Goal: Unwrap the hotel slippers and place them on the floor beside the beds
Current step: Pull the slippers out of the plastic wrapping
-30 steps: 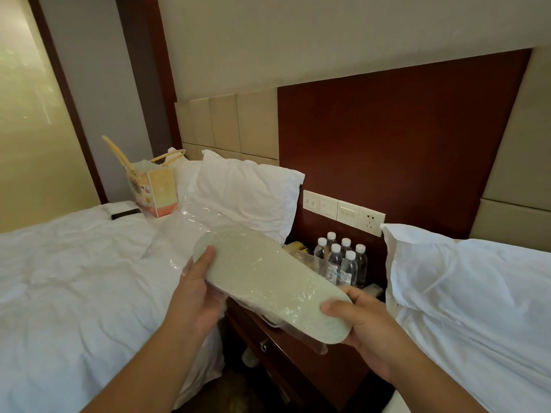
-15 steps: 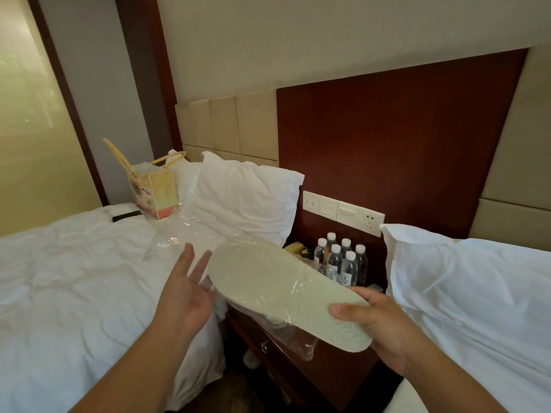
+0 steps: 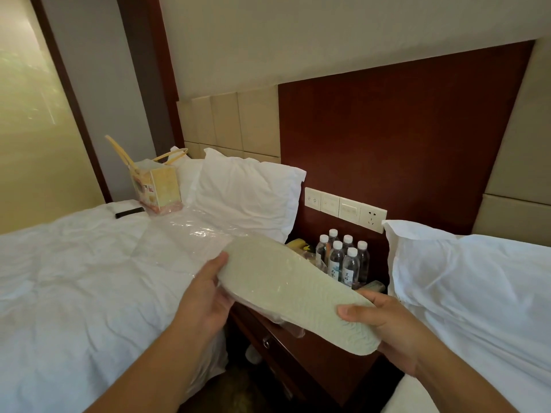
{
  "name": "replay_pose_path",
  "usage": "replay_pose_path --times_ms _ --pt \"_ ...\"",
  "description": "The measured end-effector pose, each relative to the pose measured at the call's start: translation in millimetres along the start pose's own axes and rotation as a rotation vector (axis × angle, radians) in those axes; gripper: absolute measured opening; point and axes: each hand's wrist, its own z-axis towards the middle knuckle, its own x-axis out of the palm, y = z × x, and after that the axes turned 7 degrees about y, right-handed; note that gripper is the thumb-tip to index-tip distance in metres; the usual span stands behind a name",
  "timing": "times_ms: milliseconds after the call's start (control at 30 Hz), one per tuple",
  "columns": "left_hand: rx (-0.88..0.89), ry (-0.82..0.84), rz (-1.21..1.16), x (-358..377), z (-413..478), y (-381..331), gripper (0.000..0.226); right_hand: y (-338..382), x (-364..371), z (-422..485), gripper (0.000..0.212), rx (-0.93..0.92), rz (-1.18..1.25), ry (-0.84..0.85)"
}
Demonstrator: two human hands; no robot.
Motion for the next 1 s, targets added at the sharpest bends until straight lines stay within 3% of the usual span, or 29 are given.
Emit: replay_pose_path --times_ms 167,333,433,533,800,1000 --pt "-0.023 0.042 0.084 2.5 1.1 6.3 0.019 4.3 -0.6 -3.5 0.059 0.122 -0.173 0.1" --pt "-0.035 0.097 0.094 1.8 -0.3 13.4 0.047 2.7 5.8 -0.1 0.055 0.093 -0.178 0.093" --pt "-0.138 0.071 0.127 -4.1 -6.8 33.9 0.064 -4.1 7.3 3.9 0.058 0.091 -0.145 0.039" --pt "-0.192 0.084 0.139 -6.0 -10.4 53.5 0.065 -10.4 9.8 6.7 0.058 0.112 -0.142 0.028" --pt "-0.112 0.034 0.204 -2.8 12.0 54.0 0.064 -22.4 -5.4 4.7 0.057 0.138 -0.102 0.02" --pt "-0.137 -0.055 0.212 -12.4 39.4 56.2 0.085 -28.6 -38.9 -5.7 0.054 0.182 -0.095 0.003"
